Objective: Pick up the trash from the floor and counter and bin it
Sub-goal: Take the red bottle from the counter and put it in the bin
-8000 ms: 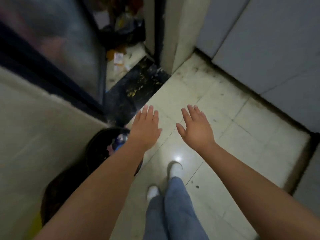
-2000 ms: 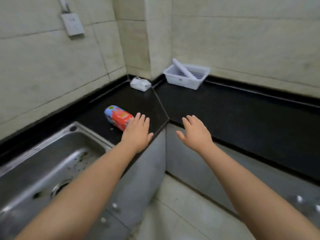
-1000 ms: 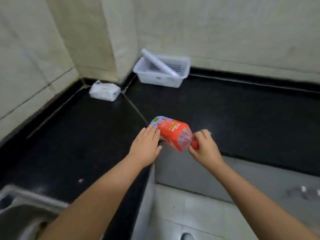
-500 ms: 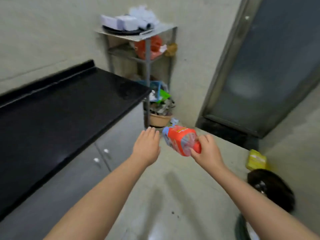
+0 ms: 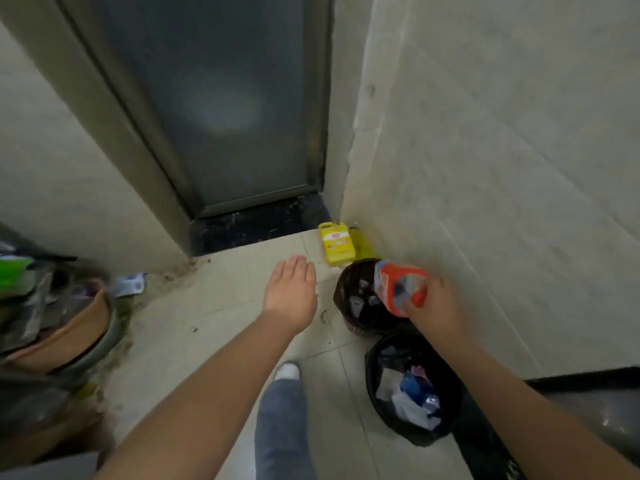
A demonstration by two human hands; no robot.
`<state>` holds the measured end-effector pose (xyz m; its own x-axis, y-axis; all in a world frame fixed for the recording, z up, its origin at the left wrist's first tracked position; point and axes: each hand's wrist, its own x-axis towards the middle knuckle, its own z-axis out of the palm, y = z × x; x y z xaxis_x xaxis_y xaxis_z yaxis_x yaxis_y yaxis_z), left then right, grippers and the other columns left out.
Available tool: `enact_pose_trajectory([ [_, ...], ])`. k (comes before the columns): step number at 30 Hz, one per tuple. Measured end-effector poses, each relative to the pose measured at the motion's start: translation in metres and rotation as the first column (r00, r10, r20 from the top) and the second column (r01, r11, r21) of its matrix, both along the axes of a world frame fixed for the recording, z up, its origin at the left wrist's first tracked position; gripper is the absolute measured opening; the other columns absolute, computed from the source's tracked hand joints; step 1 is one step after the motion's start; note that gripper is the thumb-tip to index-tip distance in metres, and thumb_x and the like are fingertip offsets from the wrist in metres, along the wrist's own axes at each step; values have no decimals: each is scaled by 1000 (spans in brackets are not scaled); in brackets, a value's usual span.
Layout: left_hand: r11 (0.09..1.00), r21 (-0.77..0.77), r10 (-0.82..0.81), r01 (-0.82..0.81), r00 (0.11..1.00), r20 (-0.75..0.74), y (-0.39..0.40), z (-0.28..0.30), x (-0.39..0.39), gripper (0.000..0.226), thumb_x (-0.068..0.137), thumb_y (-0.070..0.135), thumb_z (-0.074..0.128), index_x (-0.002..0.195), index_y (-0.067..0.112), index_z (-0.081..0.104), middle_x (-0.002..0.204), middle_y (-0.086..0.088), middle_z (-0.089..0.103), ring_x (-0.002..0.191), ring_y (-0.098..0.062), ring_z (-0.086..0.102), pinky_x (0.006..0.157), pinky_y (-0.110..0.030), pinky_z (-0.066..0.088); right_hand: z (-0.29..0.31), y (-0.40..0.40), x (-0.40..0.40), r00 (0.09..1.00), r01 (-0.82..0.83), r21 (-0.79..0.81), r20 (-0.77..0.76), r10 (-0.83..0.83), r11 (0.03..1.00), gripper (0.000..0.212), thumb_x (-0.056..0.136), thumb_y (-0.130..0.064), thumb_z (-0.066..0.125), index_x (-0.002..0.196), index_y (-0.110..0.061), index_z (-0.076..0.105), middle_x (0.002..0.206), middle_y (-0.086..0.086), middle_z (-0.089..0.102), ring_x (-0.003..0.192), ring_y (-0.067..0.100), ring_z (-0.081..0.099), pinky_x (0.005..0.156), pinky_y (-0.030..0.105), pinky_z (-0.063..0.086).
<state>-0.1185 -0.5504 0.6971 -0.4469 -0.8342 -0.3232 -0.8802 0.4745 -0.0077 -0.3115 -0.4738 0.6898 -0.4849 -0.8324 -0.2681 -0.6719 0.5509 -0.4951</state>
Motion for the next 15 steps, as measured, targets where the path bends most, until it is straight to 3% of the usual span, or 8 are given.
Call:
enact_pose_trajectory([
  [4, 981, 111, -161, 157, 987, 28, -89, -78, -40, 60, 103, 31, 28, 151, 5, 2, 161, -13, 0, 149, -25, -2, 123, -37, 1, -75, -52, -26, 966, 239, 105, 71, -247, 965, 35, 85, -13, 63, 114, 2, 50, 123, 24, 48, 108, 35, 51, 78, 28, 38],
  [7, 952, 197, -246, 232, 968, 48, -146, -168, -69, 60, 103, 31, 26, 150, 4, 0, 161, -14, -3, 149, -26, -4, 123, -36, -1, -161, -99, -39, 933, 349, 183, 23, -359, 919, 43, 83, -12, 65, 116, 9, 47, 121, 28, 48, 107, 38, 50, 80, 34, 41],
  [10, 924, 288, -277, 251, 959, 55, -170, -260, -93, 62, 104, 34, 25, 150, 4, -3, 160, -14, -7, 149, -26, -7, 123, -37, -1, -248, -128, -42, 909, 395, 310, 7, -418, 865, 48, 83, -15, 66, 119, 9, 44, 121, 27, 46, 109, 39, 49, 91, 40, 43],
  [15, 874, 395, -337, 282, 938, 76, -179, -409, -128, 69, 102, 42, 23, 149, 4, -9, 160, -14, -12, 148, -25, -12, 122, -37, -3, -385, -156, -54, 904, 392, 394, 4, -428, 832, 49, 87, -16, 62, 126, 5, 40, 126, 25, 42, 114, 37, 46, 94, 37, 43],
])
